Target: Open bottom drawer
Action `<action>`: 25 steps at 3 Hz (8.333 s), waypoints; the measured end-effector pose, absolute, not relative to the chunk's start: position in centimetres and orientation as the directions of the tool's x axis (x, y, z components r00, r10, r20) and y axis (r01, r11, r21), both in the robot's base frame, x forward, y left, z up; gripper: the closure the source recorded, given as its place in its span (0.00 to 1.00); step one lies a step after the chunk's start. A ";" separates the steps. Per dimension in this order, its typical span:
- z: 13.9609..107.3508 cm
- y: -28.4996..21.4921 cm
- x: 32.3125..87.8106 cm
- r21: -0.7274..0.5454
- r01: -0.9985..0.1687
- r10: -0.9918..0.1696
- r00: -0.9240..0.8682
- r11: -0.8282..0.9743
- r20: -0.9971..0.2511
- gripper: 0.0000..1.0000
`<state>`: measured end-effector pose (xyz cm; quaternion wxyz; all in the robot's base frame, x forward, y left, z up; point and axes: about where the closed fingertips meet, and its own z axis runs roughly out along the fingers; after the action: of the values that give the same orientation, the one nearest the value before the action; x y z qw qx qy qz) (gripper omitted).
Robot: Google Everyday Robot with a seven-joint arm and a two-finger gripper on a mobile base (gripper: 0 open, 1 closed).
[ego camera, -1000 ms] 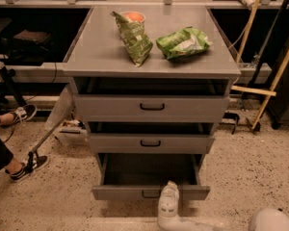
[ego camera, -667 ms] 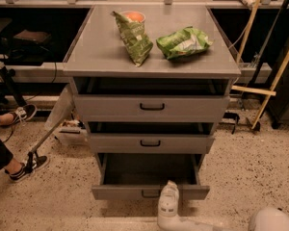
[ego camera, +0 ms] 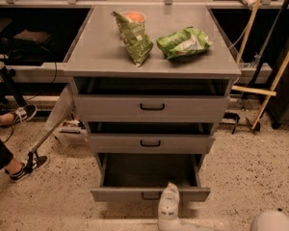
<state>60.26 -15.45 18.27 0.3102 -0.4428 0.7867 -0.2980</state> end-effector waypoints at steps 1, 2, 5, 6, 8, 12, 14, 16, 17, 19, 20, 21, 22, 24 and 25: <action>17.9 -15.4 58.6 -0.740 -0.497 -0.867 -0.437 0.454 -0.238 1.00; 17.9 -15.4 58.6 -0.739 -0.497 -0.867 -0.437 0.454 -0.238 1.00; 18.0 -15.6 57.9 -0.728 -0.508 -0.867 -0.433 0.460 -0.246 1.00; 17.7 -15.4 56.9 -0.720 -0.517 -0.868 -0.429 0.464 -0.251 1.00; 17.9 -15.5 56.5 -0.719 -0.513 -0.865 -0.429 0.469 -0.259 1.00; 17.6 -15.3 54.7 -0.705 -0.521 -0.862 -0.426 0.481 -0.273 1.00; 17.5 -15.1 53.7 -0.694 -0.531 -0.862 -0.423 0.486 -0.280 1.00; 17.5 -15.0 52.9 -0.685 -0.539 -0.861 -0.421 0.490 -0.285 1.00; 16.8 -14.8 51.6 -0.670 -0.551 -0.860 -0.418 0.497 -0.293 1.00; 16.5 -14.5 50.1 -0.654 -0.564 -0.858 -0.415 0.504 -0.303 1.00; 16.8 -14.5 50.1 -0.654 -0.565 -0.858 -0.415 0.504 -0.303 1.00; 16.7 -14.3 49.2 -0.642 -0.573 -0.856 -0.414 0.509 -0.309 1.00; 16.9 -14.3 49.2 -0.642 -0.573 -0.856 -0.414 0.509 -0.309 1.00; 16.5 -13.9 48.1 -0.625 -0.585 -0.853 -0.413 0.516 -0.318 1.00; 15.9 -13.6 47.0 -0.609 -0.596 -0.850 -0.412 0.523 -0.327 1.00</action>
Offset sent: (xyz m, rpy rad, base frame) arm -0.4952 -0.1045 -0.1372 0.1155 -0.1842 -0.4750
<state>46.95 -13.60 15.87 0.3115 -0.4437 0.8152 -0.2039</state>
